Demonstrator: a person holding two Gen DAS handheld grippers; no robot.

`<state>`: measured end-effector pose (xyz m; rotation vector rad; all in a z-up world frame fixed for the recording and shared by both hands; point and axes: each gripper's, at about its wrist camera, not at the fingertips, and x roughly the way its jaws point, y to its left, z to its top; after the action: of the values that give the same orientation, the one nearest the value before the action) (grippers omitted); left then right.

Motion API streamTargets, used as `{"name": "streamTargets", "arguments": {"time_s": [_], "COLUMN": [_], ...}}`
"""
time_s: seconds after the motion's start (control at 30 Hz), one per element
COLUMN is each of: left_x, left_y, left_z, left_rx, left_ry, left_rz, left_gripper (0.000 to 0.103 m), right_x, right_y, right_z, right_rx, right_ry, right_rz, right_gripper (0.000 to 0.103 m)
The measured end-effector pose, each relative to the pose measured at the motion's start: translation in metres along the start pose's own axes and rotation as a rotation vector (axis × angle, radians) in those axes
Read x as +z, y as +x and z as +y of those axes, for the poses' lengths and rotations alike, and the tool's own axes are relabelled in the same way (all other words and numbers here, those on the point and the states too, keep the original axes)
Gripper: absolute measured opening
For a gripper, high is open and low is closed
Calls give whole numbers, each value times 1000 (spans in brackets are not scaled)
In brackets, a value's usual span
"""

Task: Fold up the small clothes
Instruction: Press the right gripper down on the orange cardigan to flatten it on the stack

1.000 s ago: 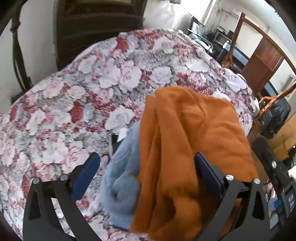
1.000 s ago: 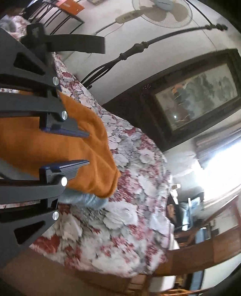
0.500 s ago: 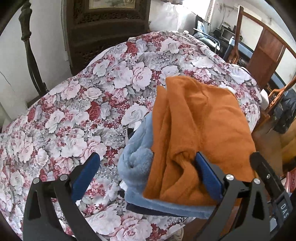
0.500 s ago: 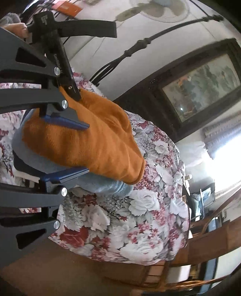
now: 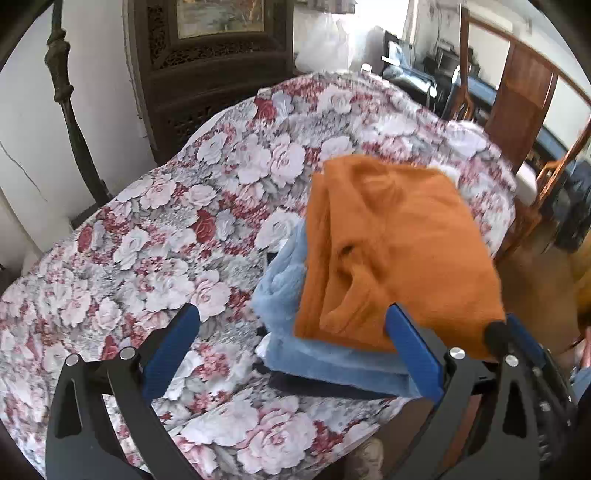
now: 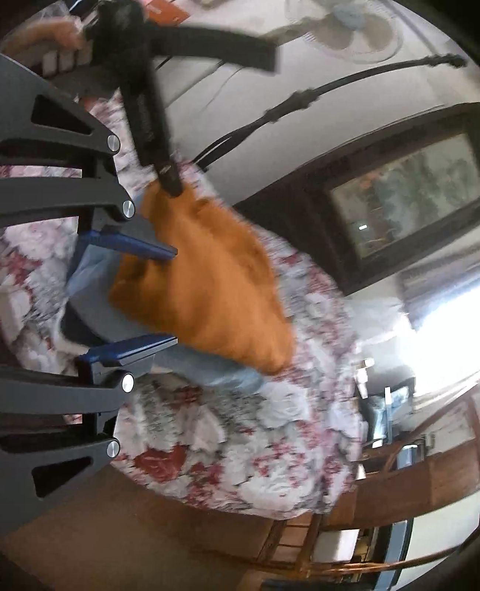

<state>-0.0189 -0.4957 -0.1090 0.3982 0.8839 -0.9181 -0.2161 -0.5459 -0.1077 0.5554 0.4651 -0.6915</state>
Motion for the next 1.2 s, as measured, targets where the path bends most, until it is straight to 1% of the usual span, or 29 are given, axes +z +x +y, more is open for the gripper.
{"name": "streamTargets", "arguments": {"time_s": [0.07,0.17,0.27,0.37,0.43,0.6,0.67,0.73,0.8,0.83,0.87,0.9,0.97,1.1,1.2], "left_x": [-6,-15,-19,-19,-15,4,14,17,15,11,5,1,-7,-13,-20], "left_y": [12,13,5,-1,-4,-12,-10,-4,10,17,31,38,39,31,20], "left_z": [-4,1,8,14,19,29,24,14,2,-2,-7,-8,-6,4,12], "left_rx": [9,-10,-33,-19,-15,-27,-27,-3,47,68,89,103,107,51,45], "left_ry": [23,-8,-37,-46,-60,-110,-101,-61,-6,13,39,45,32,3,-11], "left_rz": [52,60,50,37,26,-10,-10,-4,23,43,86,100,82,88,84], "left_gripper": [99,99,99,99,99,99,99,99,99,99,99,99,99,99,99], "right_x": [-4,-7,-10,-9,-7,6,13,15,9,4,-3,-7,-9,-13,-14], "right_y": [7,2,-12,-27,-32,-34,-32,-22,2,14,24,30,32,24,19], "right_z": [-5,-5,0,6,7,0,-1,1,6,6,5,1,-5,-4,-7], "right_rx": [2,12,23,29,37,61,67,70,41,12,-2,21,68,33,54], "right_ry": [22,27,5,-32,-36,26,45,44,26,20,27,55,102,81,107], "right_rz": [31,25,-21,-92,-115,-166,-182,-149,-36,17,70,104,124,99,89], "right_gripper": [42,42,42,42,42,42,42,42,43,44,44,44,46,54,55]}}
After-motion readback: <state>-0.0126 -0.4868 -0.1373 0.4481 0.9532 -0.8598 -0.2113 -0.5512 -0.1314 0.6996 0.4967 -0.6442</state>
